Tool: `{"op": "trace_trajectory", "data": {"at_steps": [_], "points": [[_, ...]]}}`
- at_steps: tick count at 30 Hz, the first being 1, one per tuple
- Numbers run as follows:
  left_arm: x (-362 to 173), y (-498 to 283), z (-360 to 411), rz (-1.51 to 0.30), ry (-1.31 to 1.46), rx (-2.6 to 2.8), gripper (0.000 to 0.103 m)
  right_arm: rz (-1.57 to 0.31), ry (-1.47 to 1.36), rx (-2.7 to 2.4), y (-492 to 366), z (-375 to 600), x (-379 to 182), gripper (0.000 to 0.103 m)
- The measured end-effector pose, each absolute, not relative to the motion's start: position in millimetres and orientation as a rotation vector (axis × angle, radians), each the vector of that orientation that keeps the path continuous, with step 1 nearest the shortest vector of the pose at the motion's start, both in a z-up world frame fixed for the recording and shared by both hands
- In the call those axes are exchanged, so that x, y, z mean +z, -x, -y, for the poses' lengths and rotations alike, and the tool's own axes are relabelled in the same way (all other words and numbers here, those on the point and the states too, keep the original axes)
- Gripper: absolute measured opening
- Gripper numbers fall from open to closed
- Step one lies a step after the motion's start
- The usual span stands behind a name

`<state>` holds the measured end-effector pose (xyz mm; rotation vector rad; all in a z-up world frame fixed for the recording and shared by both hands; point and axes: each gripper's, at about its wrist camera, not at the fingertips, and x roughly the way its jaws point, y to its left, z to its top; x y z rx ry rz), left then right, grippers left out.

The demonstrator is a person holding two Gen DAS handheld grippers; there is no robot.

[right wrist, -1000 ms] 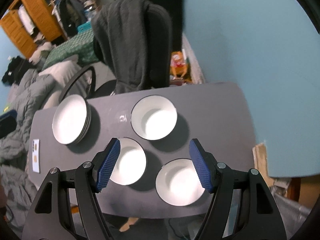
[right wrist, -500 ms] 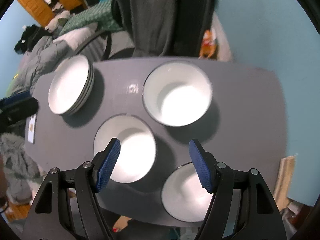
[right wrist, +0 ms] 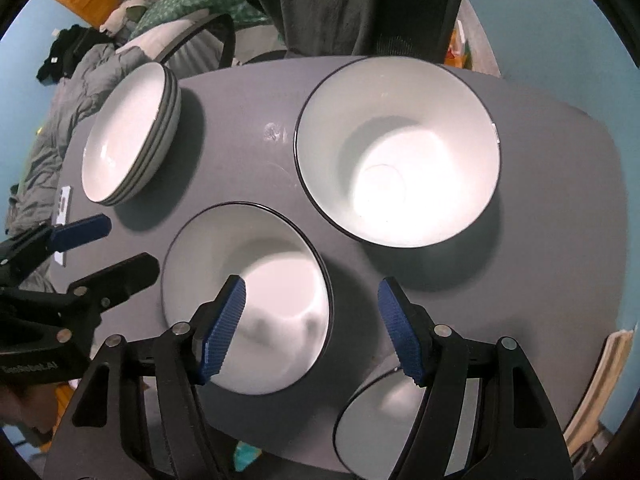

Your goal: Organize plates and bowls

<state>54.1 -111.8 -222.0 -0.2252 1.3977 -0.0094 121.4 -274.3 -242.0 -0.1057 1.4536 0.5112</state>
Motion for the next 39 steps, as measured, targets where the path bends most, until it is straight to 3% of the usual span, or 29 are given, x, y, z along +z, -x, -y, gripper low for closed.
{"op": "trace_trajectory", "data": {"at_steps": [4,8,13,15,19,23,39], "points": [[-228.2,-54.3,111.6,-1.393,0.250,-0.016,0.080,-1.464,0.119,0.518,-123.7,274.0,-246.1,0.062],[-240.6,-57.2,116.0,-1.414,0.272,-0.020,0.074,-1.489,0.125,0.519,-126.2,267.8,-251.2,0.049],[-262.2,-57.6,122.3,-1.494,0.303,-0.037,0.046,-1.525,0.111,0.504,-125.0,269.2,-258.1,0.035],[-267.6,-56.1,123.6,-1.512,0.329,-0.052,0.039,-1.534,0.108,0.505,-124.3,270.0,-259.1,0.025],[-272.7,-51.9,125.3,-1.531,0.339,-0.061,0.023,-1.544,0.117,0.485,-121.5,273.9,-261.8,0.017],[-273.0,-47.4,124.0,-1.528,0.369,-0.093,0.017,-1.549,0.135,0.483,-120.5,275.3,-260.9,0.015],[-277.2,-35.6,105.4,-1.538,0.369,-0.042,0.017,-1.580,0.079,0.556,-103.2,252.1,-264.3,0.015]]}}
